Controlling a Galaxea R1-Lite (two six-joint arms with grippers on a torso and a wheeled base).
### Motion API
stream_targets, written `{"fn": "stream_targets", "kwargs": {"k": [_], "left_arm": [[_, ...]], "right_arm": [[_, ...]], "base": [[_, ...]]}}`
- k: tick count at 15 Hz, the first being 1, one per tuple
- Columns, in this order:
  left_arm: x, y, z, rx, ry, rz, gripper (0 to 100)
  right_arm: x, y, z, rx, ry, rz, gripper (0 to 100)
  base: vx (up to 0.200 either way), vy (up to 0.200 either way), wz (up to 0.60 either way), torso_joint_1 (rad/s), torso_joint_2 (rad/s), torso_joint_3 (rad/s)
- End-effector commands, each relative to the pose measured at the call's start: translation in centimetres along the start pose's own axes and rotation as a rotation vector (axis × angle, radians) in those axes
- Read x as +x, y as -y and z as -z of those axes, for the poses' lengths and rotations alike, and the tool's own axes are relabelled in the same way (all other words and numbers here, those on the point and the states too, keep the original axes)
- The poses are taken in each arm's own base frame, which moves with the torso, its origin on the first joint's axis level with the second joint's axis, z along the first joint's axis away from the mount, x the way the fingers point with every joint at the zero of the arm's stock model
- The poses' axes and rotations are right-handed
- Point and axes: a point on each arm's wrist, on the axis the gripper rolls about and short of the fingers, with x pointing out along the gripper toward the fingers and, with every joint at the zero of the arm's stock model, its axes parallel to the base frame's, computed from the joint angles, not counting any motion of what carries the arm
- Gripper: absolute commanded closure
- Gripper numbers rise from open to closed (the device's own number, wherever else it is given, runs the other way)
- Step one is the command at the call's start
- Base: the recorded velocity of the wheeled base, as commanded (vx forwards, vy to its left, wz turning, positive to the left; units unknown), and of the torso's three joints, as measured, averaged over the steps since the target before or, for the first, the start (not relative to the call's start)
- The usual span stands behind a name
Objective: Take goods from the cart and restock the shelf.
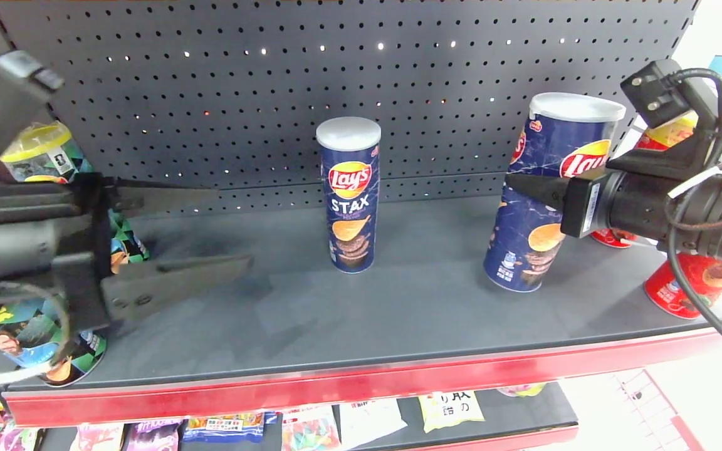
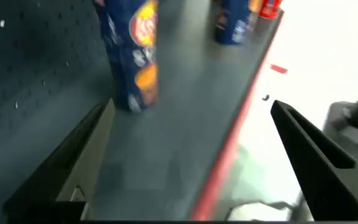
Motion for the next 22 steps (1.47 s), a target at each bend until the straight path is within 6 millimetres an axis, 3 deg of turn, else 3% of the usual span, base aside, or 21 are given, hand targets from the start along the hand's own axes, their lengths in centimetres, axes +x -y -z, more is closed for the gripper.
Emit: {"fn": "stream_targets", "kwargs": {"k": [1,6,15,22], "left_arm": [[6.7,-3.5,0.8,-0.019,-0.050,0.016,0],[10.3,-6.3,-0.8,0.005,-0.021,-0.033,0],[13.2,-7.8,-0.1,-0.006,-0.032,0.021,0],[15.1,-9.3,-1.0,0.013,0.022,0.111,0]], "right_arm": [[0.1,0.3,0.0,0.004,-0.001,0.013,100],[0.1,0.6,0.0,0.007,0.000,0.023,100],[0.1,1.0,0.0,0.010,0.000,0.036,100],[0.0,1.2,-0.2,0.011,0.010,0.046,100]], "base": [[0.000,0.000,0.00,0.000,0.00,0.000],[0.000,0.000,0.00,0.000,0.00,0.000],[0.000,0.000,0.00,0.000,0.00,0.000],[0.000,0.000,0.00,0.000,0.00,0.000]]}}
